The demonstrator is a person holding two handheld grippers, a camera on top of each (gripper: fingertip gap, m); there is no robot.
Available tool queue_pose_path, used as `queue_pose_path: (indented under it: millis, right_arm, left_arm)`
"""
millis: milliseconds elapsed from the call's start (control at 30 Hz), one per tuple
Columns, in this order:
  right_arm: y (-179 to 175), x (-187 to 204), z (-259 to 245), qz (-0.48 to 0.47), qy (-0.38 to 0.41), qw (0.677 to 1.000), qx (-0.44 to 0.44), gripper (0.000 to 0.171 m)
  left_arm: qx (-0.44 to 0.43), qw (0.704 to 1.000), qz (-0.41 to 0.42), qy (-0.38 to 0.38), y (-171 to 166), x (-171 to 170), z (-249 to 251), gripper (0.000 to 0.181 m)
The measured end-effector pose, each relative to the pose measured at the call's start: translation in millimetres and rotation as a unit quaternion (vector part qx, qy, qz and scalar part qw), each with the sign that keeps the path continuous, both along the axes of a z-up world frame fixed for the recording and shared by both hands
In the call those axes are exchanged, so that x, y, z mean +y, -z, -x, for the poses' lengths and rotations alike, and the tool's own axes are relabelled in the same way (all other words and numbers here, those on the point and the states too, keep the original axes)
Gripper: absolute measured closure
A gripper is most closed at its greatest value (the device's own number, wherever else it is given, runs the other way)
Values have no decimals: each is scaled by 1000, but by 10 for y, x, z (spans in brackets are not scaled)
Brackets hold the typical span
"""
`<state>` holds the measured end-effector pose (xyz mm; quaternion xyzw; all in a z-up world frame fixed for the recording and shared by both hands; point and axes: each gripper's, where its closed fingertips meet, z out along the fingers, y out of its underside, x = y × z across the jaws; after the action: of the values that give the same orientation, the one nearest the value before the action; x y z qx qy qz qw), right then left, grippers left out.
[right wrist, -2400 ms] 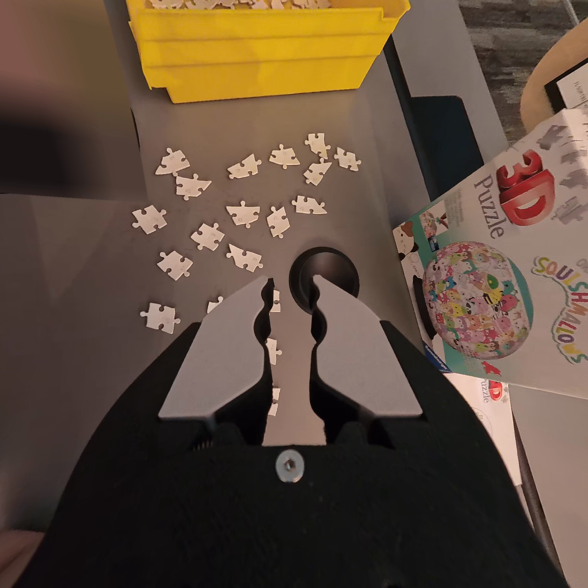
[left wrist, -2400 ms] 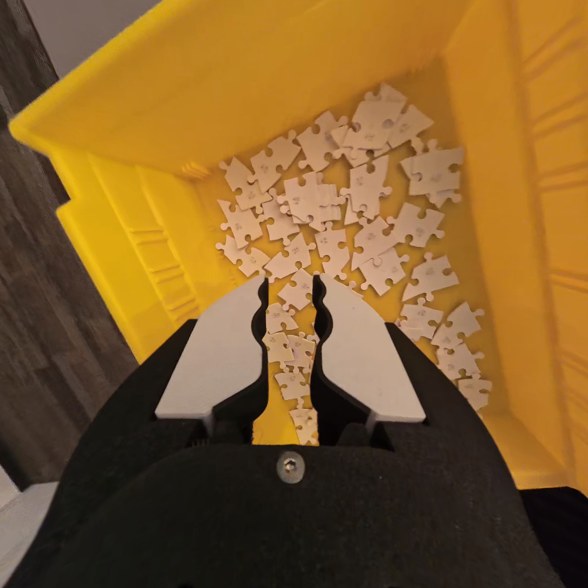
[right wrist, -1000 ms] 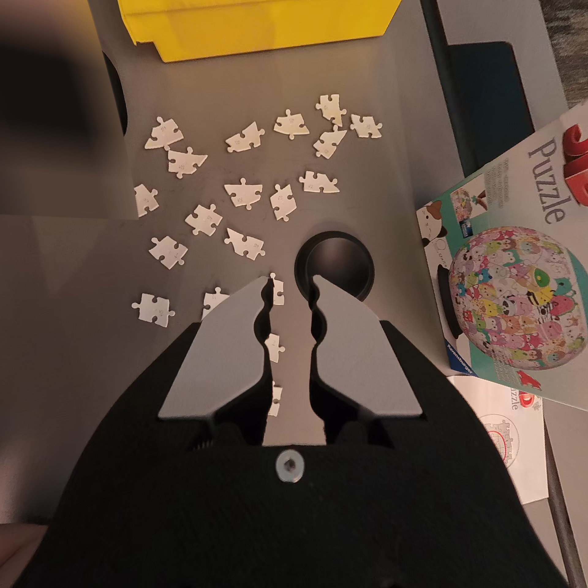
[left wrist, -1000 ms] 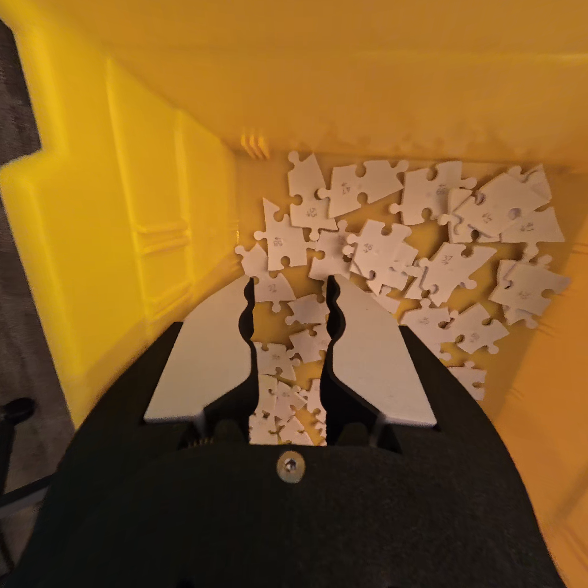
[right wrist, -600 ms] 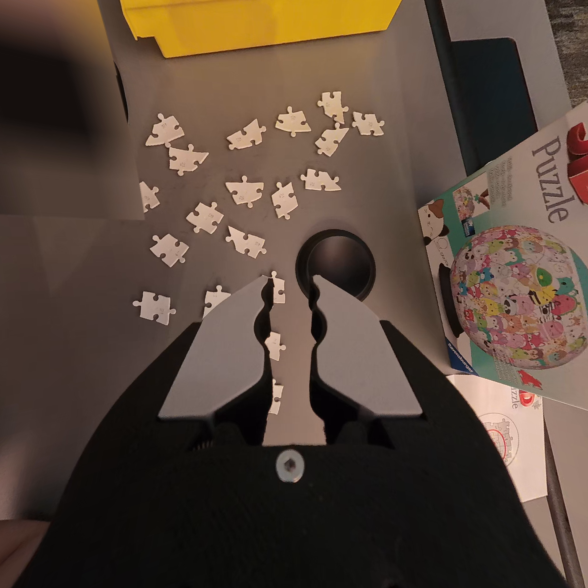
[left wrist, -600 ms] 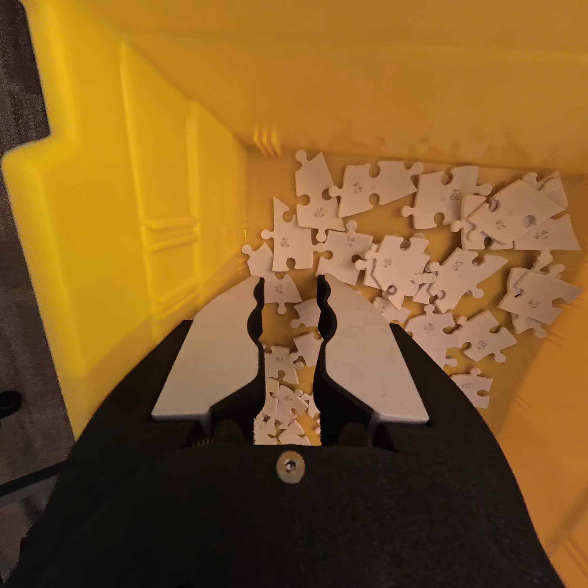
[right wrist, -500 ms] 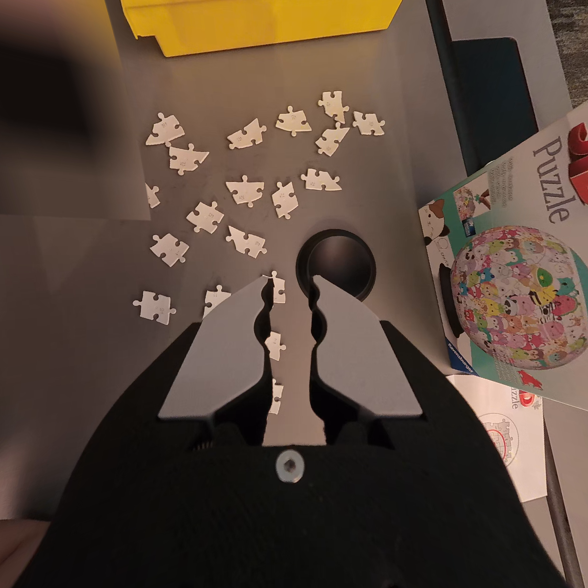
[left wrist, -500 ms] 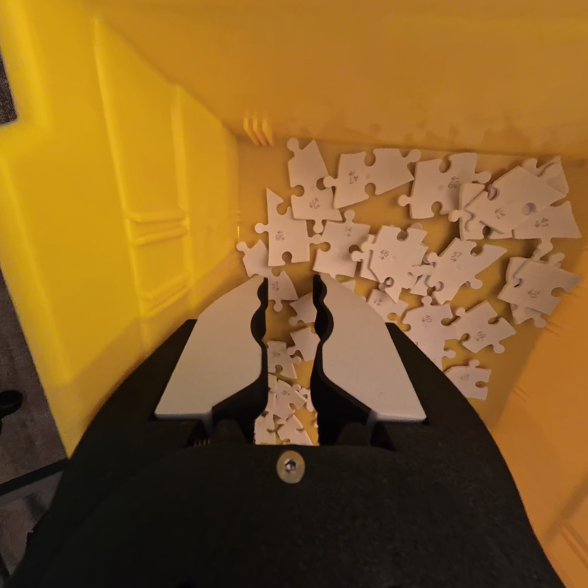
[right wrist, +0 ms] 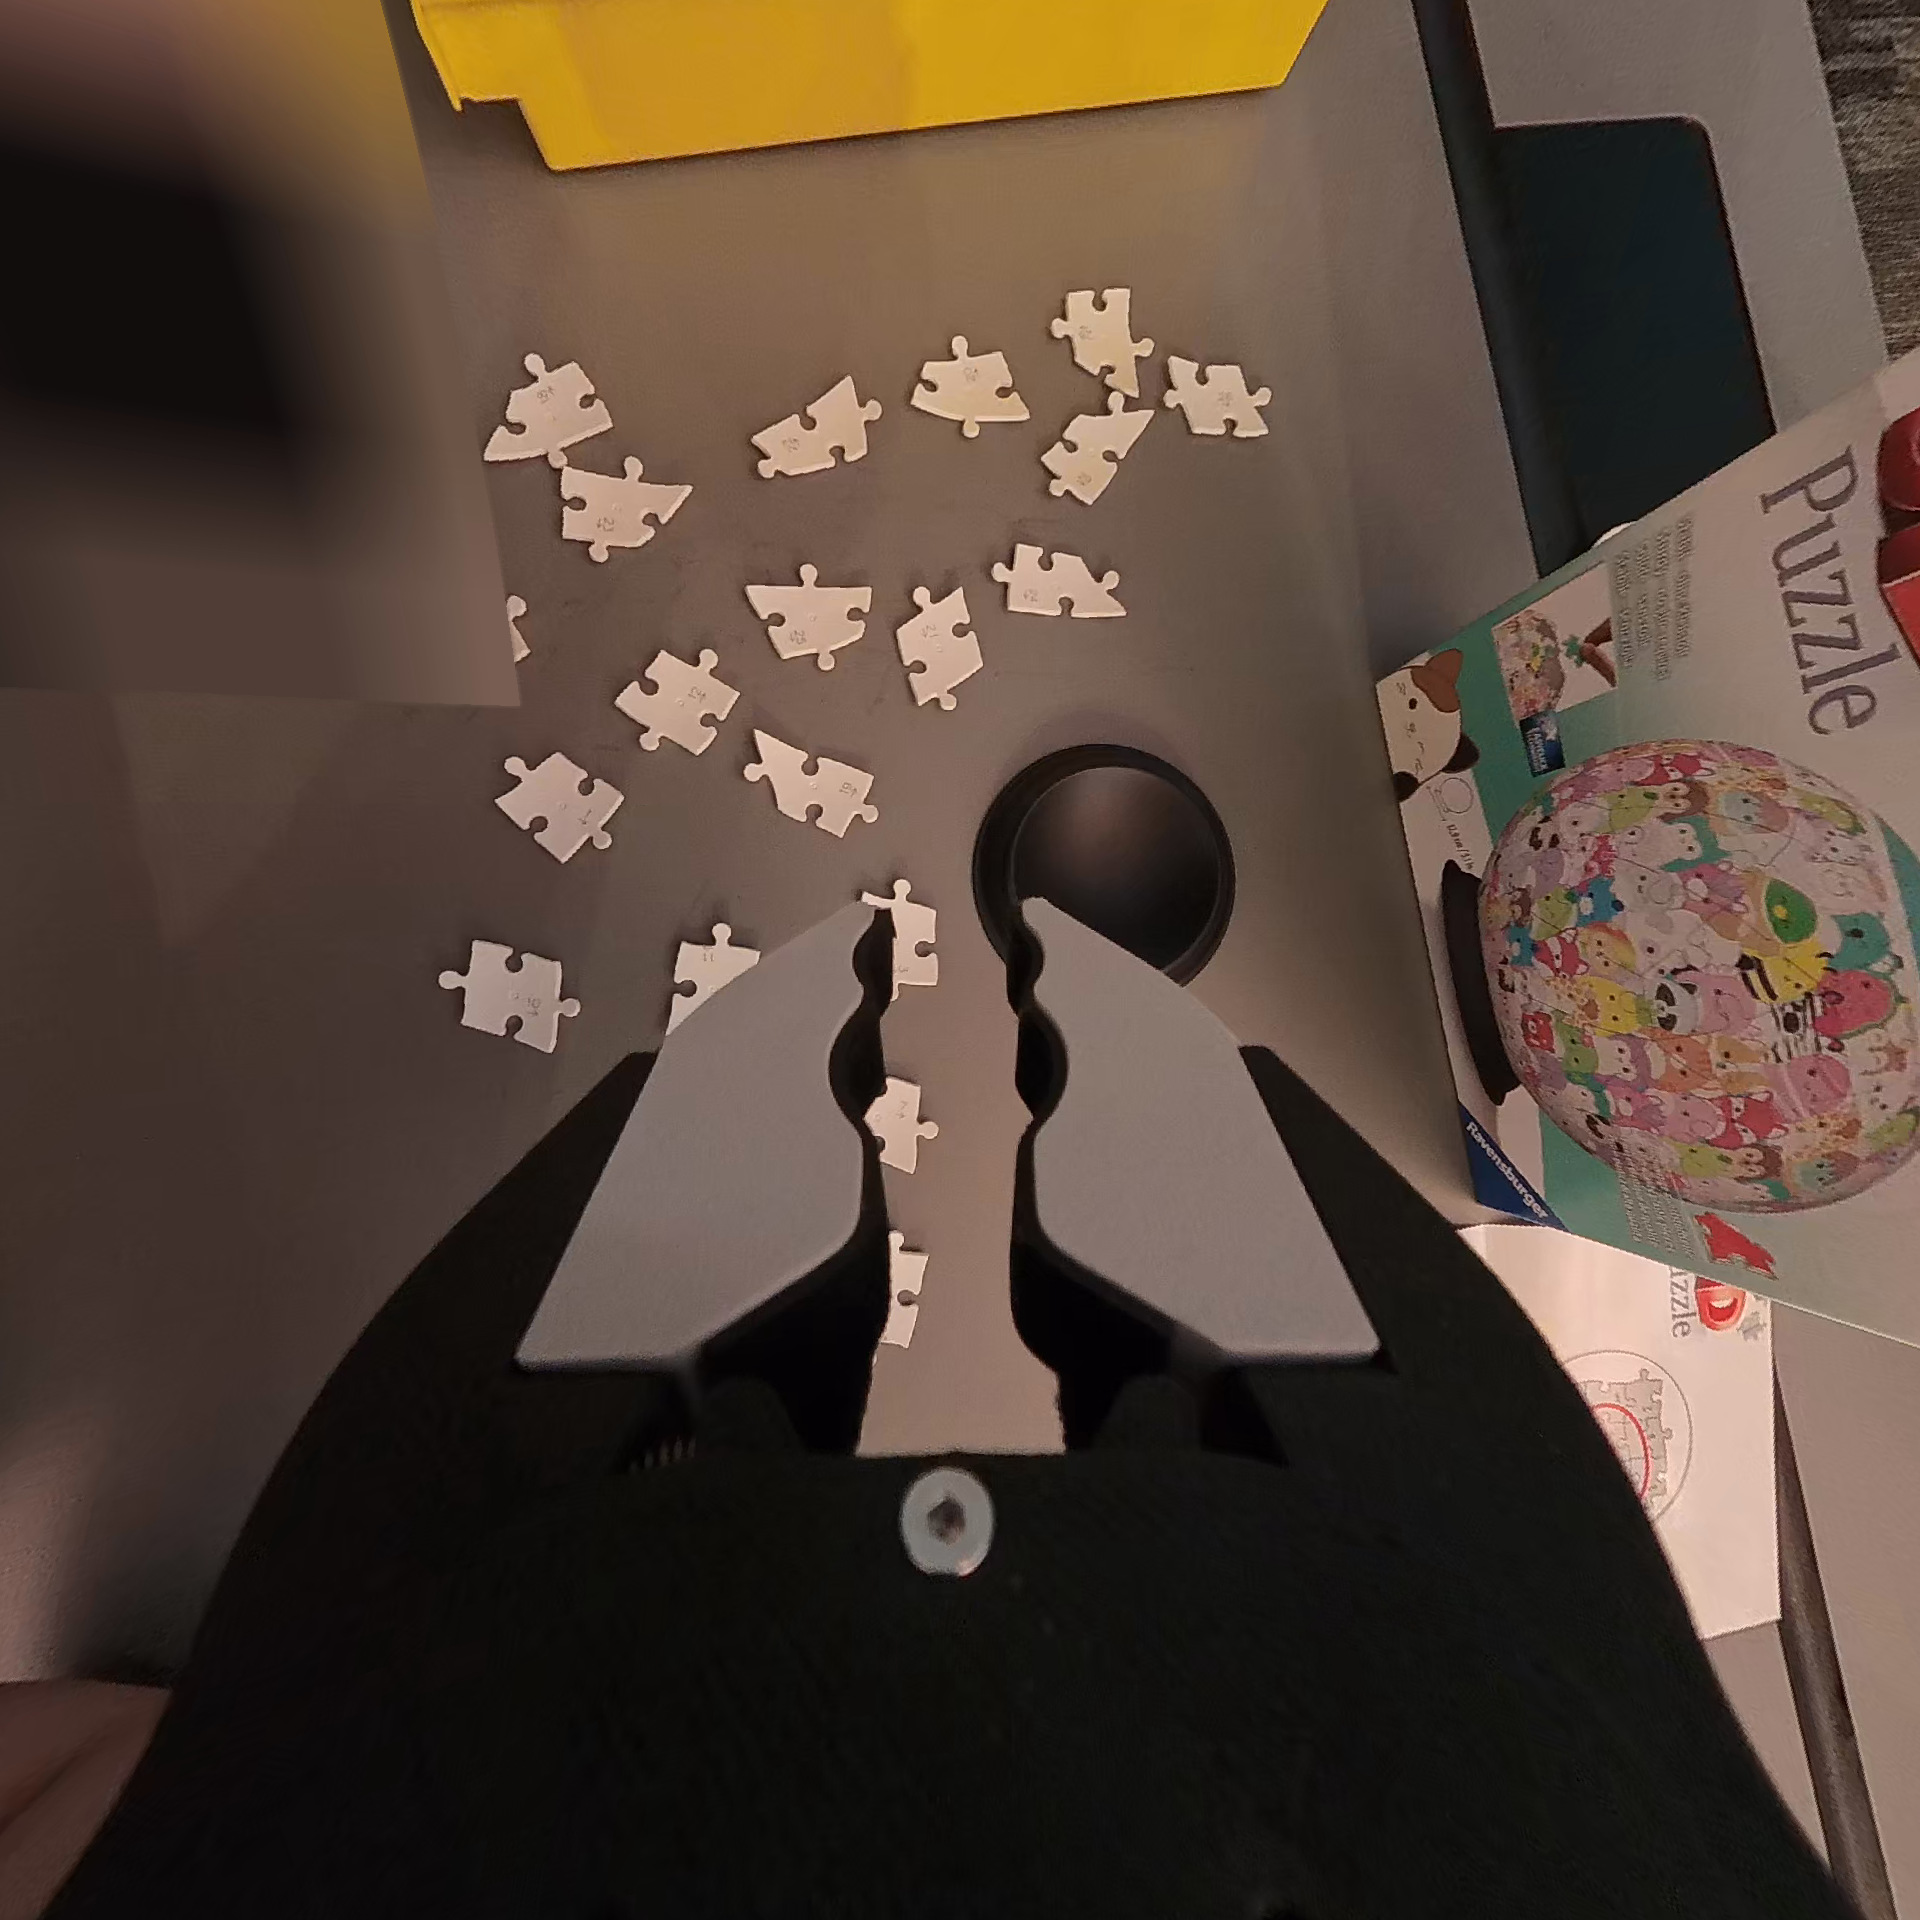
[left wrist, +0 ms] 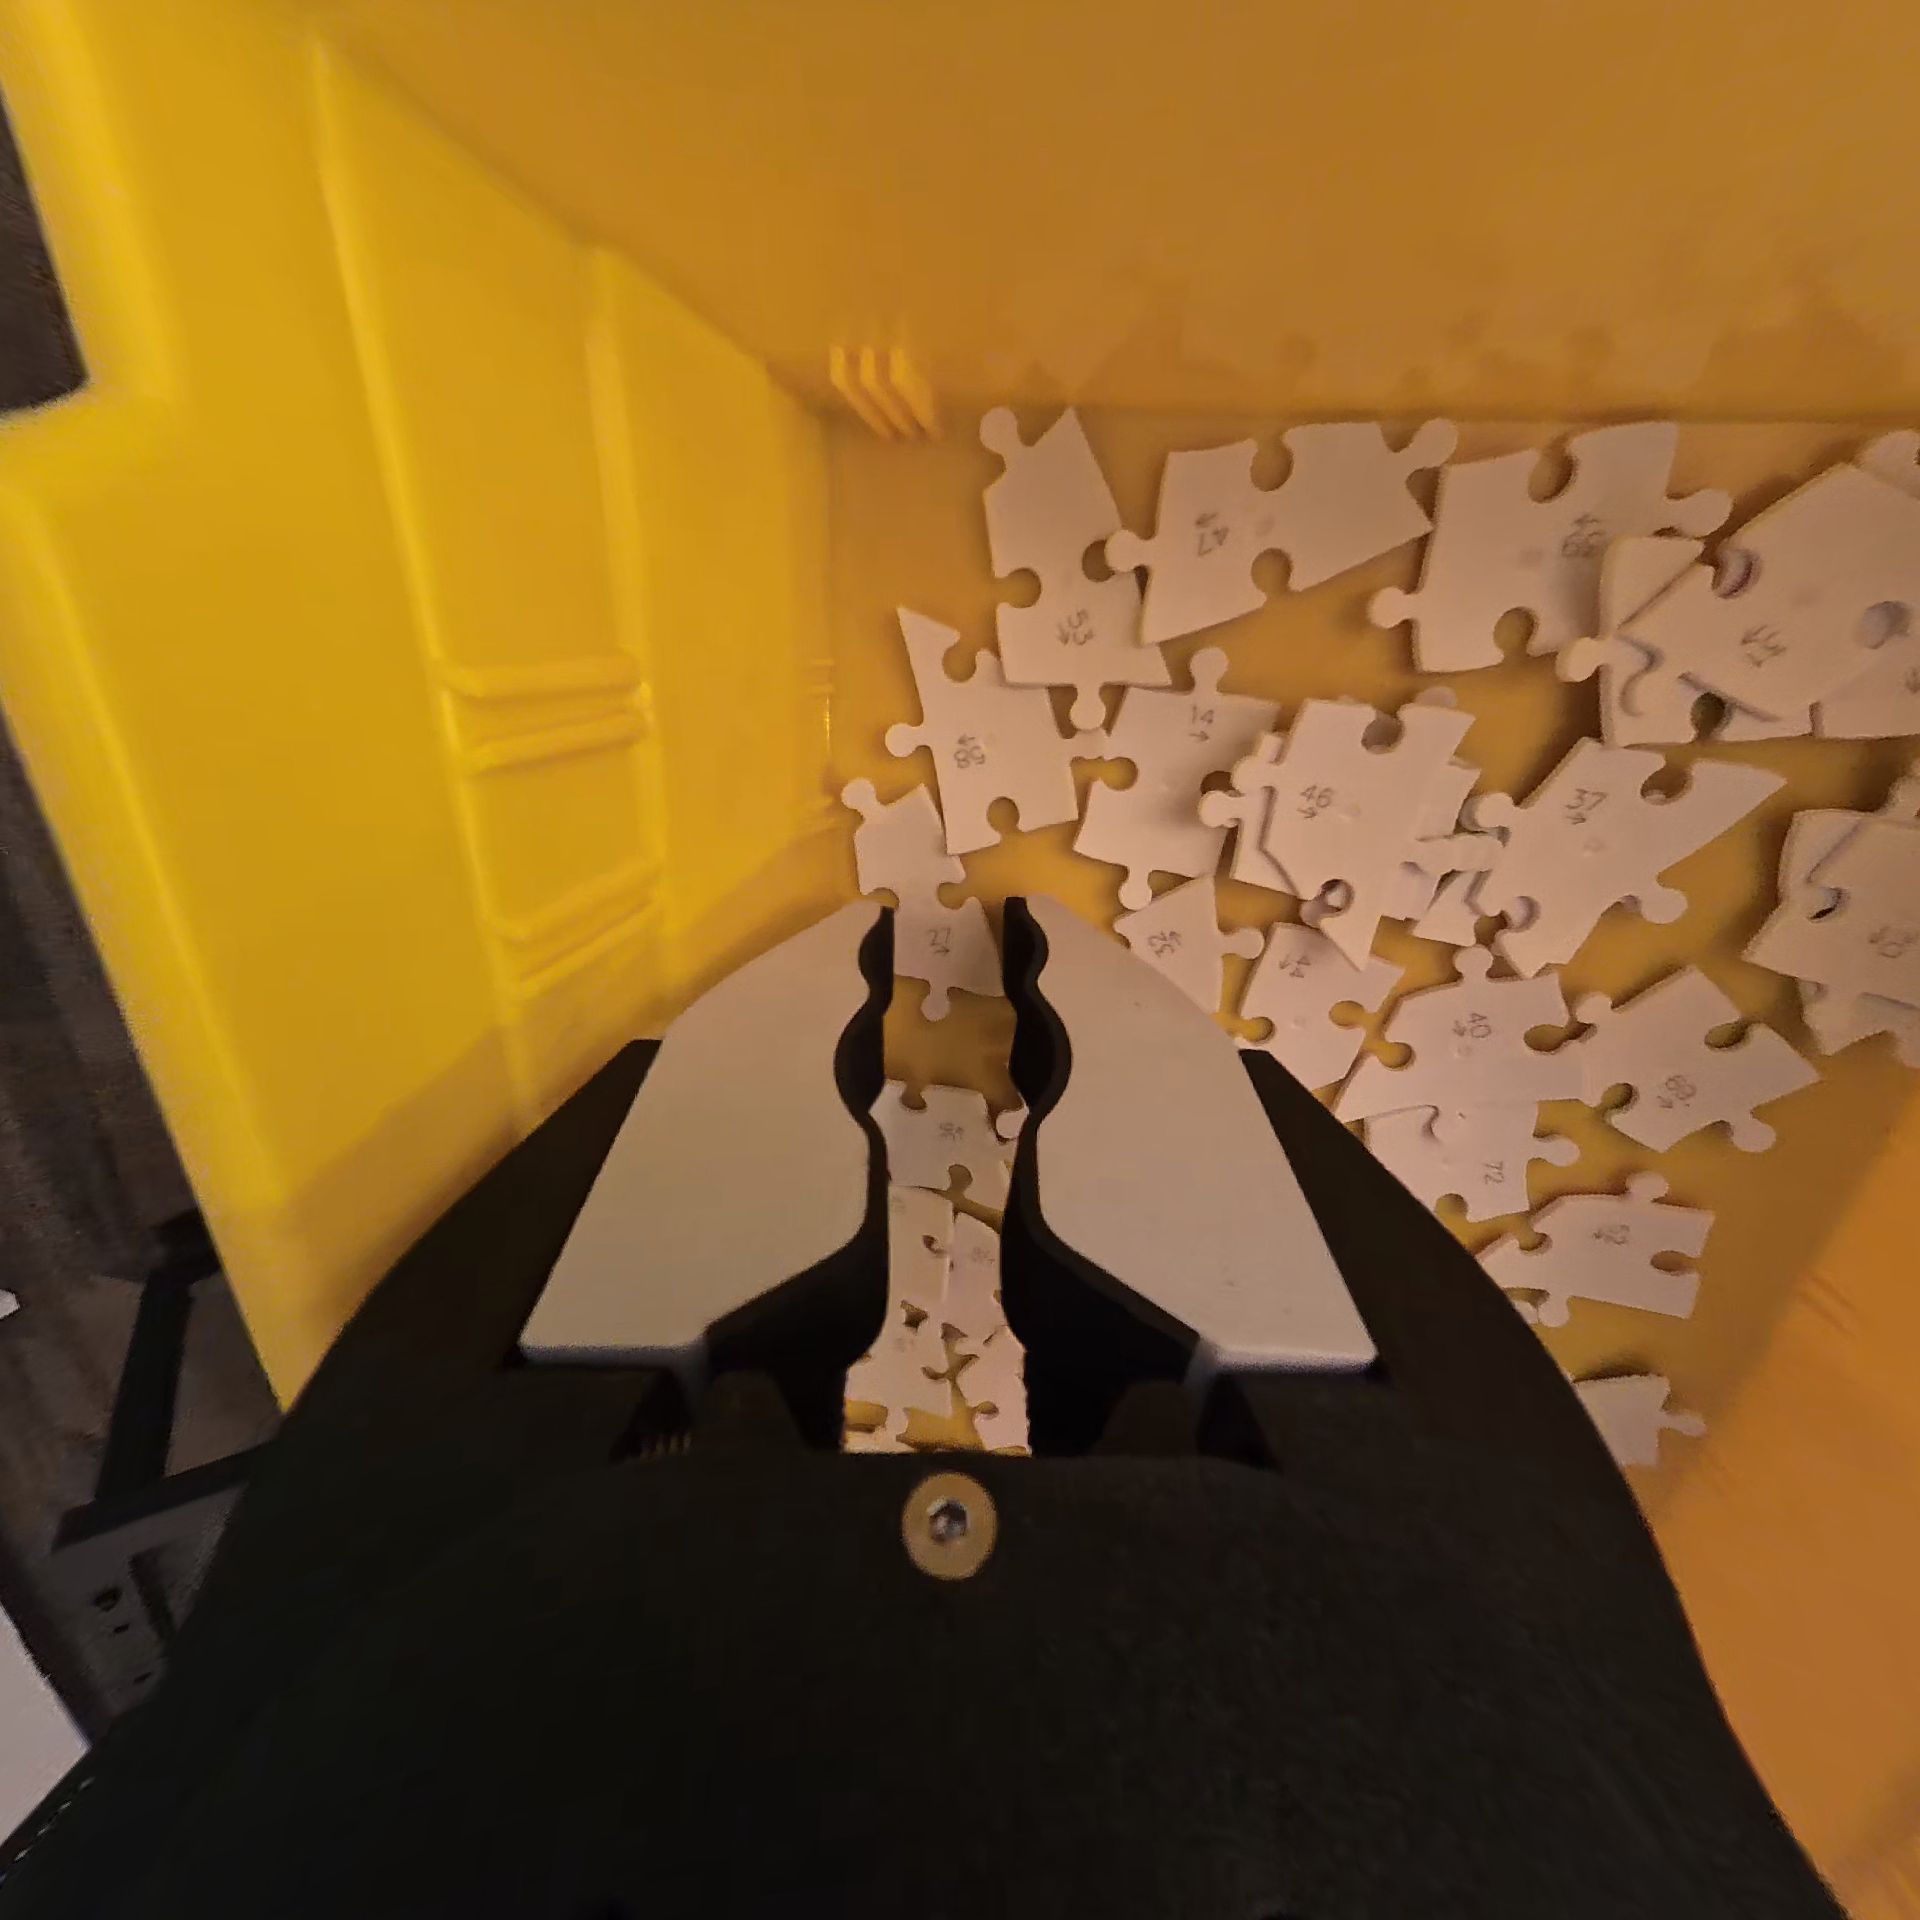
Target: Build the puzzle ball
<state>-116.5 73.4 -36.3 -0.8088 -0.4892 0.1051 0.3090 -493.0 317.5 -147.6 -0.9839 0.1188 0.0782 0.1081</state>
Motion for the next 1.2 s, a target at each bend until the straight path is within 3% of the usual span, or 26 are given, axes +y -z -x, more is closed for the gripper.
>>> queue_pose_path:
  millis: [533,767,867,933,1200]
  right_arm:
    - [2,-19,15,1,-5,1000,-1,149]
    - [1,-26,20,1,-7,1000,-1,149]
    - [5,-31,22,1,-8,1000,-3,149]
    - [10,-33,24,3,-9,1000,-3,149]
    - [18,-39,28,4,-11,1000,-5,149]
  left_arm:
    - [-38,999,25,26,-15,-104,-140,181]
    - [-2,999,7,32,-142,-114,-79,181]
    - [5,1000,27,11,-132,-198,-23,159]
    - [15,999,27,6,-103,-182,6,154]
    - [20,999,28,-11,-22,-153,55,154]
